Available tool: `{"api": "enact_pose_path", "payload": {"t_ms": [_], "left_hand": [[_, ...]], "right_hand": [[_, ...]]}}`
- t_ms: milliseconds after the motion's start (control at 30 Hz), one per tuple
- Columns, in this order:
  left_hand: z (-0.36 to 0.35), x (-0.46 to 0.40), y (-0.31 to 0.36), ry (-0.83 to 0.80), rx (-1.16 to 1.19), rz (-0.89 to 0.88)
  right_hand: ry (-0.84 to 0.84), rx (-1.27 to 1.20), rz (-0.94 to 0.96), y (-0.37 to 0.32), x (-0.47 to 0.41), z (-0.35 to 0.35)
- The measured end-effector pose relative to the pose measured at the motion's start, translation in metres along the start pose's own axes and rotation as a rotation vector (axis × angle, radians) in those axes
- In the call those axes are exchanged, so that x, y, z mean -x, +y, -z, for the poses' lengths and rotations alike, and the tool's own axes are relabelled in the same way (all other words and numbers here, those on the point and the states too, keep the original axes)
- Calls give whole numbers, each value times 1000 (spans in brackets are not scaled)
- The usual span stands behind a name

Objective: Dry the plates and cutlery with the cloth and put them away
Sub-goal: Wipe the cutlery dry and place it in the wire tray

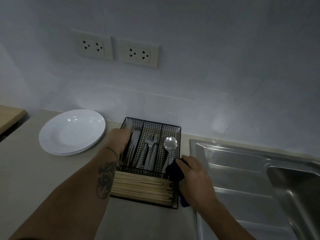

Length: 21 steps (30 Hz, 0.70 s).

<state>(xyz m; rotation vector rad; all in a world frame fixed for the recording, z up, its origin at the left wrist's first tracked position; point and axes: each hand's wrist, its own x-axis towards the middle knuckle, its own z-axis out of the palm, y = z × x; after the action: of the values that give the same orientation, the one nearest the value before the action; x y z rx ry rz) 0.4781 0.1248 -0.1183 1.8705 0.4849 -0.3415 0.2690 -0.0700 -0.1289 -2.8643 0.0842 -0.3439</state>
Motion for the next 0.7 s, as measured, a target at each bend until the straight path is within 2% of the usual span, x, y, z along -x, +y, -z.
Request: {"api": "enact_pose_path", "payload": {"t_ms": [67,100,333,533,700], "left_hand": [[-4,-10,-2,33,-88,-46],[-7,-15,-5,42,-56,-46],[-9,7,-16,-56,-251,-182],[-7,28,-19,-101,-396,-309],[-5,62,-22,-108,-392,-411]], "right_hand": [[7,-23,-13,1,0,-4],[9,-33,-26,0,1,-5],[19,-57,-79,0,8,0],[-43,-71,-147,2,25,7],[-83,-81,-192,-4,42,24]]}}
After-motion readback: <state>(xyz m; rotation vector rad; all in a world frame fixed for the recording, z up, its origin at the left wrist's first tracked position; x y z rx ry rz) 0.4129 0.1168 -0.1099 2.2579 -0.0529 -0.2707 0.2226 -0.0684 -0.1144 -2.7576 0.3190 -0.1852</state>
